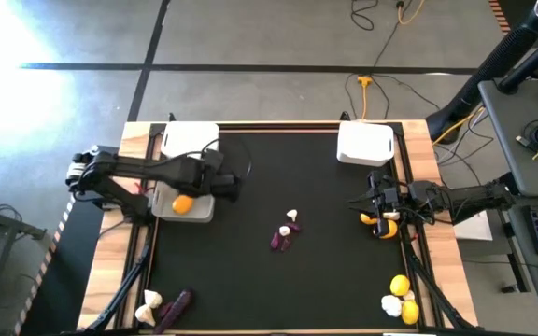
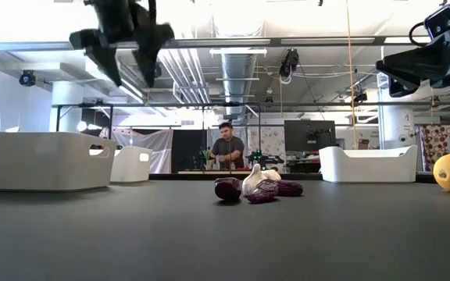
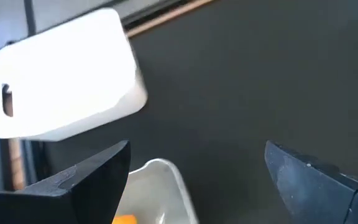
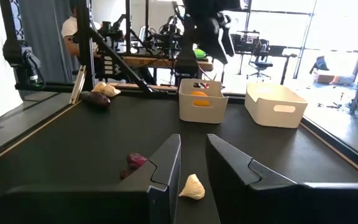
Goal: Sort produce into baskets
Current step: Put the eggplant into the left white bin
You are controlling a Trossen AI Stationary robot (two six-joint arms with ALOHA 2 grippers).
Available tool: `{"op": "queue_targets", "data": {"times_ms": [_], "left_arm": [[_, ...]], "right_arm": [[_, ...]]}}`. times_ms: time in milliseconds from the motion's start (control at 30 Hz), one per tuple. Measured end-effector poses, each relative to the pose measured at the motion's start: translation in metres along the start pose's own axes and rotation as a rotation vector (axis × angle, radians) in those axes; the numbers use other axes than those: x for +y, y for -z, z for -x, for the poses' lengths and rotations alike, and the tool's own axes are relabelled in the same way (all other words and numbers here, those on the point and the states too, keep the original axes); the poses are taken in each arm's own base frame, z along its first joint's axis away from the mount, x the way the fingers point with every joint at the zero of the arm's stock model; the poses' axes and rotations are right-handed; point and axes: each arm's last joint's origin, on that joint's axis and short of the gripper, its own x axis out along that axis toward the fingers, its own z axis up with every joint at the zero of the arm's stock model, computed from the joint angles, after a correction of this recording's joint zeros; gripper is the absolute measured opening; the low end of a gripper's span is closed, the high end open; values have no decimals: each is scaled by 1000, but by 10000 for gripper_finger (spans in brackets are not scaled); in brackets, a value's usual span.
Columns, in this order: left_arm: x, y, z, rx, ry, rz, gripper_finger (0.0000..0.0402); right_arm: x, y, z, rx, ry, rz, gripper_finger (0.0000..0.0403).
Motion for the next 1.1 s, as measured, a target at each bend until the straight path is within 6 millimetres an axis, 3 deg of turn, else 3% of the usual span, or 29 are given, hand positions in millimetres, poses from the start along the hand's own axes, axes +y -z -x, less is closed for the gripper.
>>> {"op": "queue_targets", "data": {"times_ms": [233, 400, 600, 833, 1100], "left_arm": [[-12, 35, 24, 52, 112, -147, 352], [-20, 76, 44, 215, 240, -320, 352], [-26, 124, 72, 241, 314, -384, 351], [-27, 192, 89, 418, 277, -400, 351], [-30, 263, 92, 731, 136, -395, 351]], "right_arm": [[0, 0, 0, 0, 0, 1, 68], [0, 0, 0, 0, 0, 1, 68], [0, 0, 0, 0, 0, 1, 68], [0, 0, 0, -1, 0, 0, 68], [0, 0, 0, 0, 0, 0, 68]]}}
